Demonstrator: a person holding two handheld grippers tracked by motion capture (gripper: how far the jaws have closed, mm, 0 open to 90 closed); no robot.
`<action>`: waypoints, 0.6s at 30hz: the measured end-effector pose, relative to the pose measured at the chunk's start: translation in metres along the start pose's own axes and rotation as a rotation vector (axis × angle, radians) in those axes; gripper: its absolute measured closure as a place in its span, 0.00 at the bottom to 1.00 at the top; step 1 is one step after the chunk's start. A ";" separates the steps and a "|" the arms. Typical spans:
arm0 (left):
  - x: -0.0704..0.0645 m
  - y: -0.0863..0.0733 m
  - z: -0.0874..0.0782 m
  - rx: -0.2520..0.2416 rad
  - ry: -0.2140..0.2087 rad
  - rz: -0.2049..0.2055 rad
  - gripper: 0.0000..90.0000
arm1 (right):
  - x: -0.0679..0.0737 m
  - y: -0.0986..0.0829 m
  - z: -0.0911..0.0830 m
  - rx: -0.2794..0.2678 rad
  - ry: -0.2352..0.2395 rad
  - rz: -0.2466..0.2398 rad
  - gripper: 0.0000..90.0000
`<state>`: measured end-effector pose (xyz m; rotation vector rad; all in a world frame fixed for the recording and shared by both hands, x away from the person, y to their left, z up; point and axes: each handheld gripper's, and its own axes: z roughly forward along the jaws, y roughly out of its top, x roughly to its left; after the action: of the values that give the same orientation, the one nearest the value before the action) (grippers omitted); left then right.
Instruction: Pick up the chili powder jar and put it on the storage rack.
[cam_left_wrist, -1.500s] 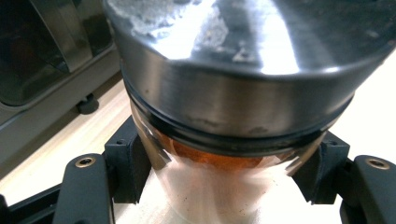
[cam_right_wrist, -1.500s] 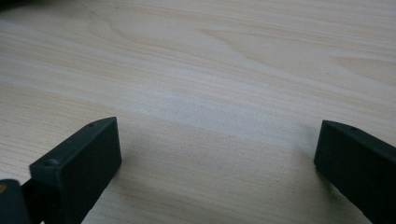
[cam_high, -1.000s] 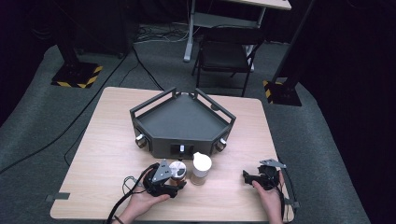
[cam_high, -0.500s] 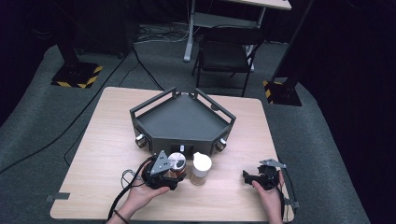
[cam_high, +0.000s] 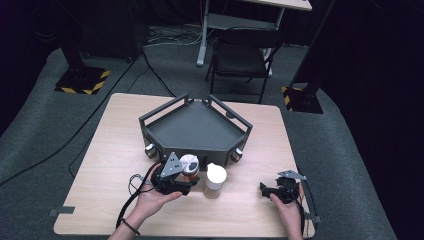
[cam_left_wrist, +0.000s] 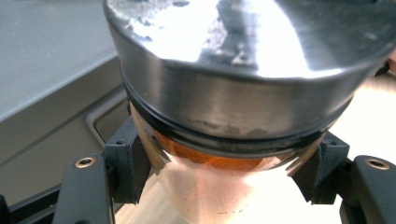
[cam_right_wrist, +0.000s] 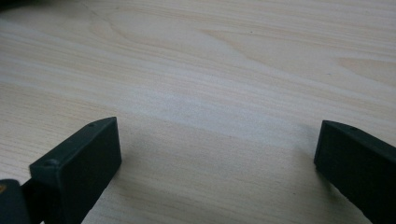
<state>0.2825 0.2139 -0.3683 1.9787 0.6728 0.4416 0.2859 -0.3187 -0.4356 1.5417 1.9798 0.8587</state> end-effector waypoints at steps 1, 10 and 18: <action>0.000 0.001 -0.001 -0.001 0.002 -0.001 0.34 | 0.000 0.000 0.000 0.000 0.000 0.000 0.00; 0.005 0.015 -0.008 -0.008 0.035 -0.028 0.34 | 0.000 0.000 0.000 0.000 0.000 0.000 0.00; 0.012 0.025 -0.015 -0.026 0.067 -0.069 0.34 | 0.000 0.000 0.000 0.000 0.000 0.000 0.00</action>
<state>0.2898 0.2224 -0.3389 1.9167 0.7713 0.4741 0.2859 -0.3187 -0.4355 1.5413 1.9798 0.8579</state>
